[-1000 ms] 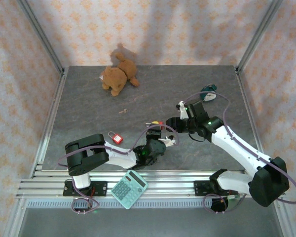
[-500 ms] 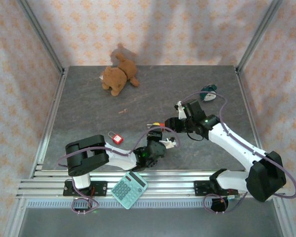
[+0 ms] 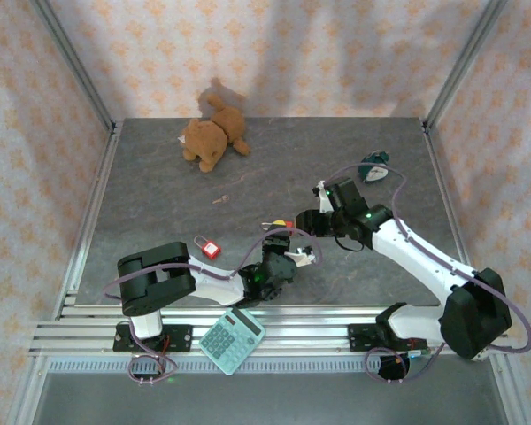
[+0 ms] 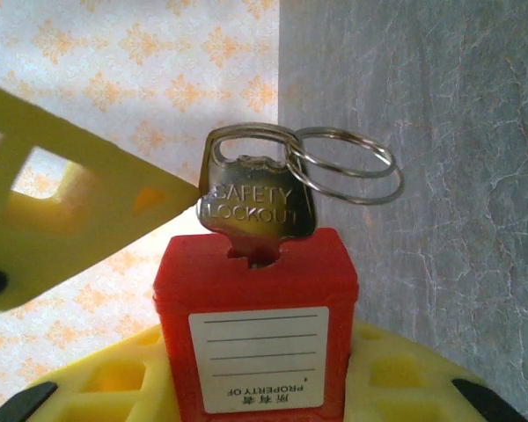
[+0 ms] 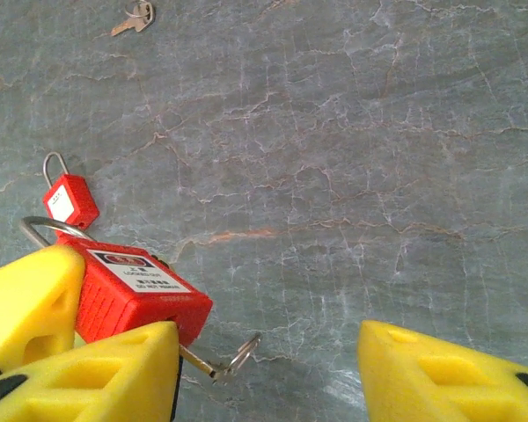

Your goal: Unlock with the key

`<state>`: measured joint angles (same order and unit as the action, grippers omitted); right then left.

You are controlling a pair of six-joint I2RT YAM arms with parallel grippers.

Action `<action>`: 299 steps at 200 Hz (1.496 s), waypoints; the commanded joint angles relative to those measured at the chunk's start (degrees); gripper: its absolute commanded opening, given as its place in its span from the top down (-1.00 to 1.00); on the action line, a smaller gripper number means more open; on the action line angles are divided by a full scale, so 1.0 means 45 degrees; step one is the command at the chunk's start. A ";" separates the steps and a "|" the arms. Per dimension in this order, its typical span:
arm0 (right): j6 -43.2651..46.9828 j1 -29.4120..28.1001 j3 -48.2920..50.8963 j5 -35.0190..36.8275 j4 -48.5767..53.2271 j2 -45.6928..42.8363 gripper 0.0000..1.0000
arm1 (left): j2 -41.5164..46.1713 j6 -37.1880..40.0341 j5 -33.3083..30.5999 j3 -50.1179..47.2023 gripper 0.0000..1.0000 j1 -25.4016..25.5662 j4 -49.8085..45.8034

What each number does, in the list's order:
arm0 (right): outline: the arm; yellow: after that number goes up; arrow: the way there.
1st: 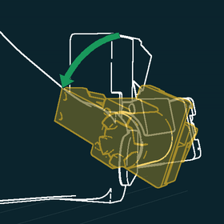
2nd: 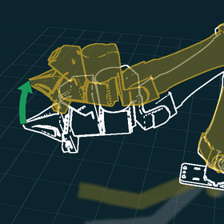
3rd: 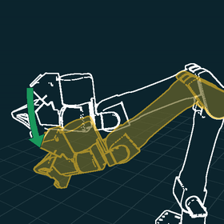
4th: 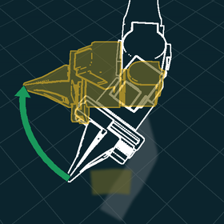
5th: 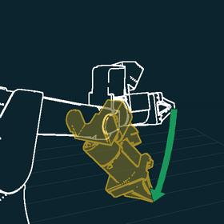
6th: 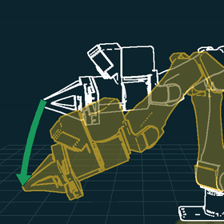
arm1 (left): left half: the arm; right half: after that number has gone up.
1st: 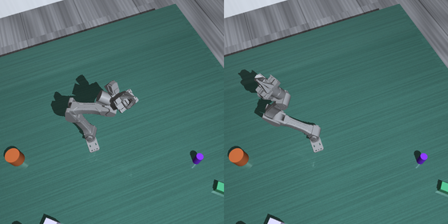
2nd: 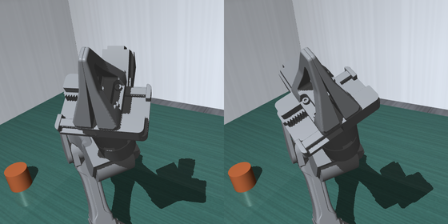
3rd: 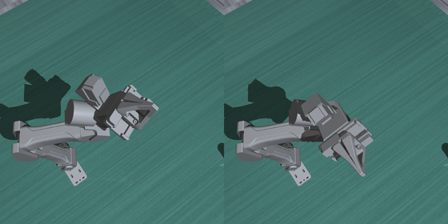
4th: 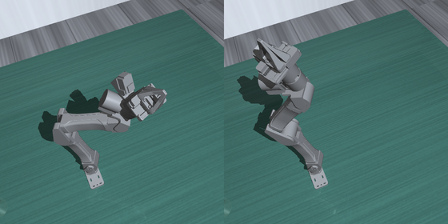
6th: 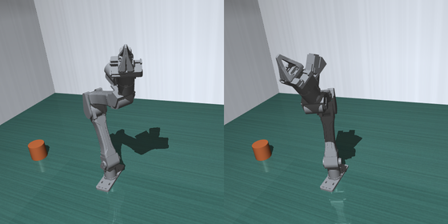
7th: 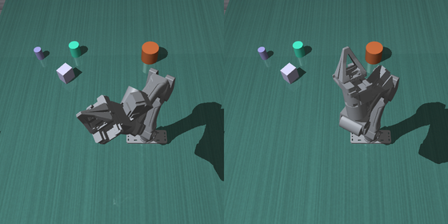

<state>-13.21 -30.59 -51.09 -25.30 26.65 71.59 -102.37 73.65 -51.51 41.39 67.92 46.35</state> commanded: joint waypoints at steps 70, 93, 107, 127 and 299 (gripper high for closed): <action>-0.0137 -0.0026 -0.0268 0.0359 0.0240 0.0310 -0.09 | 0.0308 0.0743 -0.0473 -0.0154 0.48 0.0200 0.1989; -0.0745 0.0275 -0.0042 -0.0157 -0.0163 -0.0163 -0.13 | 0.0219 0.0802 -0.0497 -0.0173 0.48 0.0200 0.2392; -0.1682 0.0565 0.0393 -0.0850 -0.0925 -0.0749 -0.20 | 0.0219 0.0783 -0.0527 -0.0210 0.48 0.0199 0.2444; -0.2849 0.0992 0.1149 -0.1396 -0.2038 -0.1836 -0.32 | 0.0236 0.0797 -0.0547 -0.0194 0.48 0.0209 0.2511; -0.8056 0.2161 0.4504 -0.7175 -0.9337 -0.1200 -0.46 | -0.0028 0.1096 -0.0507 0.0197 0.51 0.0244 0.2840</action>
<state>-48.14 -20.95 -30.83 -56.49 -11.70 66.17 -102.39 78.15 -52.60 40.82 68.34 56.86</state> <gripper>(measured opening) 0.735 0.344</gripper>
